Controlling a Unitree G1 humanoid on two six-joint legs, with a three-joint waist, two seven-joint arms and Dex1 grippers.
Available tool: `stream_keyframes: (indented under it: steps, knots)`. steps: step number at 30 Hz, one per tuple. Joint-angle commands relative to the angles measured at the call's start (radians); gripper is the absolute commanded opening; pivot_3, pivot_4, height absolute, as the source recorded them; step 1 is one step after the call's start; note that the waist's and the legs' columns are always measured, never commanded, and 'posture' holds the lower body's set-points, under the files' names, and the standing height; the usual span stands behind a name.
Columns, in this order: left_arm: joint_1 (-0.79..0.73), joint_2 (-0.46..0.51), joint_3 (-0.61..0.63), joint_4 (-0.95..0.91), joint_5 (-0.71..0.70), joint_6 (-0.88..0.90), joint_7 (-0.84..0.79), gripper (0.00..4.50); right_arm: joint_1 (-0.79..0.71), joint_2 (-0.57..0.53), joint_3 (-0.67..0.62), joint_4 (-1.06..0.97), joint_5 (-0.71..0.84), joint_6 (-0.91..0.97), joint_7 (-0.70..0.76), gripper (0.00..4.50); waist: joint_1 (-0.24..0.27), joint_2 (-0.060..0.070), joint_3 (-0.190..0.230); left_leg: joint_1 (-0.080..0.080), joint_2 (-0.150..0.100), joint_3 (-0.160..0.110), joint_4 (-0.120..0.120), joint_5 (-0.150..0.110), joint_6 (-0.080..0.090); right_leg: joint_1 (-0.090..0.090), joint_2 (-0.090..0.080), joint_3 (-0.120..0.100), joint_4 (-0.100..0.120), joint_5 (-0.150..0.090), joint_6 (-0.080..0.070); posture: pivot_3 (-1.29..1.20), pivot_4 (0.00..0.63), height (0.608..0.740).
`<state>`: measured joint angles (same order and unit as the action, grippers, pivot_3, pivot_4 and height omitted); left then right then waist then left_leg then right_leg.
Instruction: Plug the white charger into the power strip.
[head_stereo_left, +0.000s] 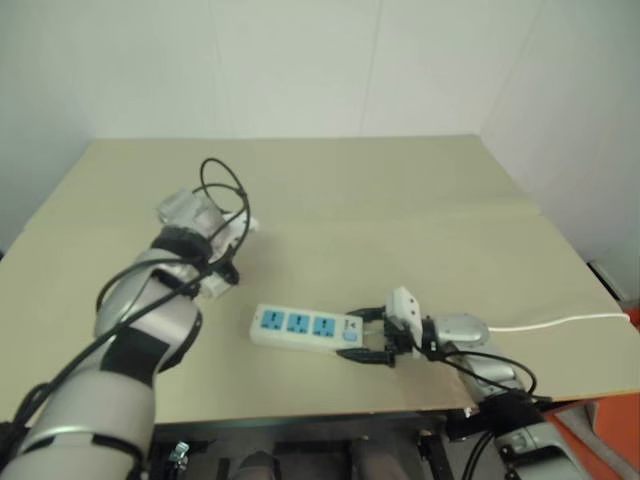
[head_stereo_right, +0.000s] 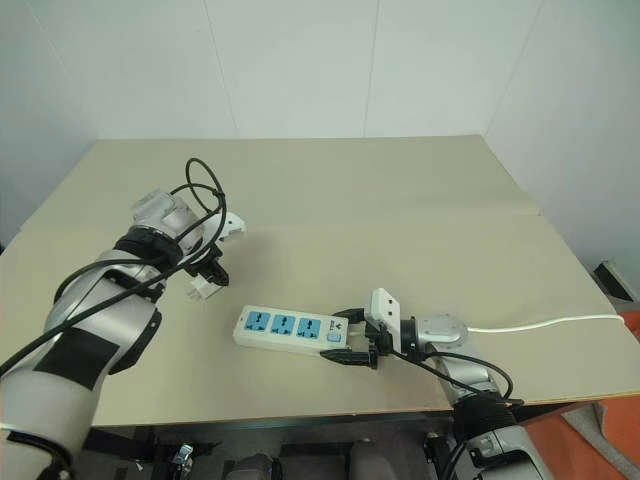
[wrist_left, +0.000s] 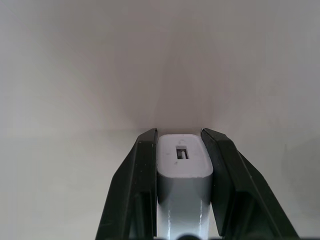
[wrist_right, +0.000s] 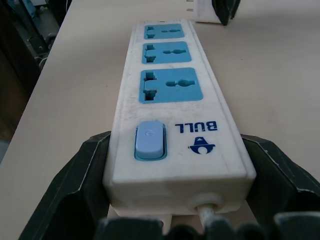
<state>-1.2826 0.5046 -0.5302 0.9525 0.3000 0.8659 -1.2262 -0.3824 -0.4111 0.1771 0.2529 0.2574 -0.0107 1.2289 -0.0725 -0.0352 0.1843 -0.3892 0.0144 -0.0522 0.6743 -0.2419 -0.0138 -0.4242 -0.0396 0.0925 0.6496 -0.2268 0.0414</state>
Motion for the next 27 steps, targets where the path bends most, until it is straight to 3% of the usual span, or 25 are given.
stream_keyframes:
  steps: [1,5,9,12,17,23,27]
  knots:
    - [0.062,0.049,0.143,-0.223,-0.097,-0.114,0.025,1.02,0.018,0.007,-0.009,-0.037,0.016,0.002,-0.016,3.47,0.001,0.0,0.0,0.0,0.0,0.0,0.0,0.0,0.0,0.0,0.0,0.0,0.0,0.0,0.0,0.0,0.15,0.74]
    - [0.19,0.058,0.311,-0.438,-0.23,-0.203,0.059,1.02,0.02,0.009,-0.001,-0.038,0.012,-0.005,-0.015,3.47,0.004,0.0,0.0,0.001,0.0,0.0,0.0,0.0,0.0,0.0,-0.002,0.0,0.001,0.001,0.0,0.0,0.15,0.74]
    - [0.383,-0.006,0.521,-0.661,-0.423,-0.419,0.112,1.02,0.003,0.019,0.04,-0.004,-0.011,-0.037,0.025,3.47,0.001,0.0,0.0,0.002,0.0,0.001,0.001,0.0,-0.001,0.0,-0.002,0.001,0.004,0.001,0.0,0.0,0.15,0.74]
    - [0.47,-0.06,0.593,-0.788,-0.516,-0.432,0.163,1.02,-0.031,0.041,0.061,0.058,-0.035,-0.067,0.034,3.47,0.002,0.0,-0.001,0.003,0.0,0.001,0.002,0.0,-0.001,0.0,-0.003,0.001,0.005,0.001,-0.001,0.0,0.15,0.74]
    - [0.579,-0.164,0.646,-0.995,-0.69,-0.378,0.234,1.02,-0.104,0.092,0.072,0.166,-0.063,-0.108,0.038,3.47,-0.003,0.0,-0.002,0.007,0.0,0.002,0.002,0.0,-0.001,0.002,-0.002,0.002,0.006,0.001,-0.001,0.0,0.15,0.74]
    - [0.721,-0.188,0.55,-1.123,-0.769,-0.458,0.141,1.02,-0.151,0.114,0.097,0.231,-0.087,-0.137,0.077,3.47,-0.009,0.0,-0.002,0.007,0.0,0.002,0.001,-0.001,-0.001,0.002,-0.002,0.002,0.006,0.001,-0.001,0.0,0.15,0.74]
    - [0.774,-0.29,0.531,-1.06,-0.732,-0.709,0.16,1.02,-0.164,0.119,0.103,0.256,-0.101,-0.147,0.098,3.47,-0.007,-0.001,-0.003,0.008,0.0,0.002,0.001,-0.001,-0.001,0.004,-0.002,0.002,0.005,0.001,-0.001,0.0,0.15,0.74]
